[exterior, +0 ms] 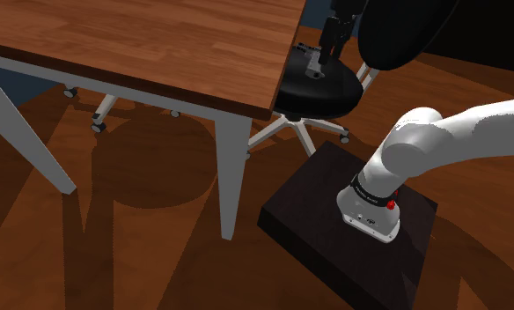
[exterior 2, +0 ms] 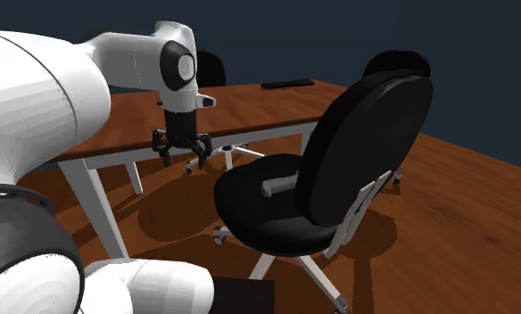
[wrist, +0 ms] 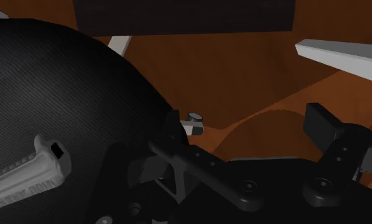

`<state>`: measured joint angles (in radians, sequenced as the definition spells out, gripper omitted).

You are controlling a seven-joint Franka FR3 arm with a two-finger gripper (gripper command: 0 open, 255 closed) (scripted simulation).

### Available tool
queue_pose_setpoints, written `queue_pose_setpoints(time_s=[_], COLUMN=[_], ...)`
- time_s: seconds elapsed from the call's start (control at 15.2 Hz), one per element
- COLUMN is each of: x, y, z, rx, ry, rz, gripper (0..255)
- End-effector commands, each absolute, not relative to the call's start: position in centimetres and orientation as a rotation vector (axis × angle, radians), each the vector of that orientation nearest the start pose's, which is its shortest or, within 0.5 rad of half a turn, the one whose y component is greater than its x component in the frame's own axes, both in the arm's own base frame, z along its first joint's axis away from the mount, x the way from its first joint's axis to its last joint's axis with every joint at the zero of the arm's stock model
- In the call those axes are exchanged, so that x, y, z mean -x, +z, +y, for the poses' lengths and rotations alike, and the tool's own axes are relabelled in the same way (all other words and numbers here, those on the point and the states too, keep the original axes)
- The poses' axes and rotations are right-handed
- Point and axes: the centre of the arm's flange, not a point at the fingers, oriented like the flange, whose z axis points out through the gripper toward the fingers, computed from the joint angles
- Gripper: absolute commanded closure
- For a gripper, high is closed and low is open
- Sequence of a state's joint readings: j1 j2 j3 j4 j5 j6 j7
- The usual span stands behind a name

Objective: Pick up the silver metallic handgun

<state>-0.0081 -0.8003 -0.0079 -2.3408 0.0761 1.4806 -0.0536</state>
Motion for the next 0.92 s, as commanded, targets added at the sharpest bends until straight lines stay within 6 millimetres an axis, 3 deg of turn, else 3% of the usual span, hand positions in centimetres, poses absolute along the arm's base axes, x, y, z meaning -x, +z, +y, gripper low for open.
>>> queue_pose_setpoints(time_s=[0.0, 0.86], x=[-29.4, -40.3], y=[59.5, 54.2], z=[0.3, -10.3], rx=[3.056, 3.084], ry=[0.087, 0.06], rz=[-0.068, 0.525], gripper=[0, 0])
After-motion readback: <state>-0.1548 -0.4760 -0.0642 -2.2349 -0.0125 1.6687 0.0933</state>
